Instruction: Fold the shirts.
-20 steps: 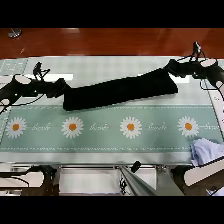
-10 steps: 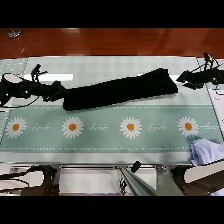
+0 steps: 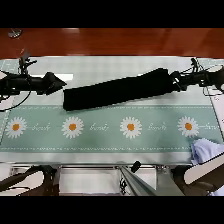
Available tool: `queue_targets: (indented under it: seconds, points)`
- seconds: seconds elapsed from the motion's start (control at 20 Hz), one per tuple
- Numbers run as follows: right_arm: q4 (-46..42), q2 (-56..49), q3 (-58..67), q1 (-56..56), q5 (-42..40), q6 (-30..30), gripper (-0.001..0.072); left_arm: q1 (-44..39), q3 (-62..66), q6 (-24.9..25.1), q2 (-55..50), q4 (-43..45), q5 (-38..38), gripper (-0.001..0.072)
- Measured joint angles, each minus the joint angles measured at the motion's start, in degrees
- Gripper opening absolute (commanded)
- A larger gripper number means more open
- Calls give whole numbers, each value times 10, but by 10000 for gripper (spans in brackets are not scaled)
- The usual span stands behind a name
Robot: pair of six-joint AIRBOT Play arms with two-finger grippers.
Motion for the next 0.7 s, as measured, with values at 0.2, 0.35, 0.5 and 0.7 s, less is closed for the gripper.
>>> queue_targets:
  seconds: [0.2,0.35,0.5,0.7]
  points:
    - [30,0,-1,35,-26,-9,28,0,0,8,7,-38,7,22]
    - [48,31,0,45,-24,-24,28,-3,0,10,9,-50,12,22]
    - [35,93,1,53,-6,-34,28,-28,0,14,13,-62,21,21]
    - [-31,194,1,82,46,-20,28,-115,0,16,21,-68,69,21]
